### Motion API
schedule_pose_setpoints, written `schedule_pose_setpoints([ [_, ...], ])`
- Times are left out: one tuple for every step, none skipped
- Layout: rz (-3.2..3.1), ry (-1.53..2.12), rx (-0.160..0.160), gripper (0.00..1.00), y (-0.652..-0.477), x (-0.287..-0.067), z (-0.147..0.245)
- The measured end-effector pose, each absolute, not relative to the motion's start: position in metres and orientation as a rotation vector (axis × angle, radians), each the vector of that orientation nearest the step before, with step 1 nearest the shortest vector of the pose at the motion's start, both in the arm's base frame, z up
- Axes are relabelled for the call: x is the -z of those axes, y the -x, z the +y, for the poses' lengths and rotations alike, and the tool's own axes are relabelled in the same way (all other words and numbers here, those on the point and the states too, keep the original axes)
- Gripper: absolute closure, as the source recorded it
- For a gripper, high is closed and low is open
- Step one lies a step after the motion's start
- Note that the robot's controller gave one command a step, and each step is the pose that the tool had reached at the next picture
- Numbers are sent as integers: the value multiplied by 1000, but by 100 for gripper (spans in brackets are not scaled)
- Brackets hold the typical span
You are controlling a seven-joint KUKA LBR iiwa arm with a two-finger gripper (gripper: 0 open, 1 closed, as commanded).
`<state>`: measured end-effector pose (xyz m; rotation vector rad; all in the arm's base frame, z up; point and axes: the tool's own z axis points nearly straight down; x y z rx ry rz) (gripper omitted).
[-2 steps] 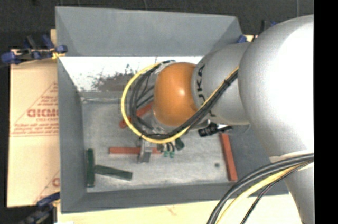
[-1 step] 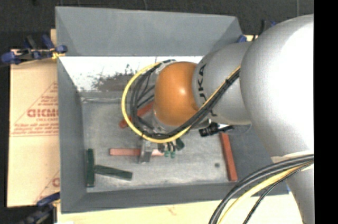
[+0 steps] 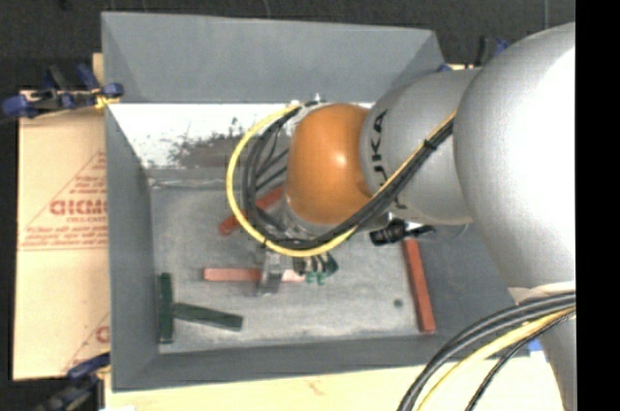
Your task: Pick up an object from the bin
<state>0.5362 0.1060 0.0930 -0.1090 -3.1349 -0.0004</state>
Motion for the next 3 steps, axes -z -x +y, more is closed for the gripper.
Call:
schedule_pose_setpoints([
  [-3141,110,2,100,-538,-107,106],
  [-3142,110,2,100,-538,-120,106],
  [-3146,111,4,100,-539,-128,106],
])
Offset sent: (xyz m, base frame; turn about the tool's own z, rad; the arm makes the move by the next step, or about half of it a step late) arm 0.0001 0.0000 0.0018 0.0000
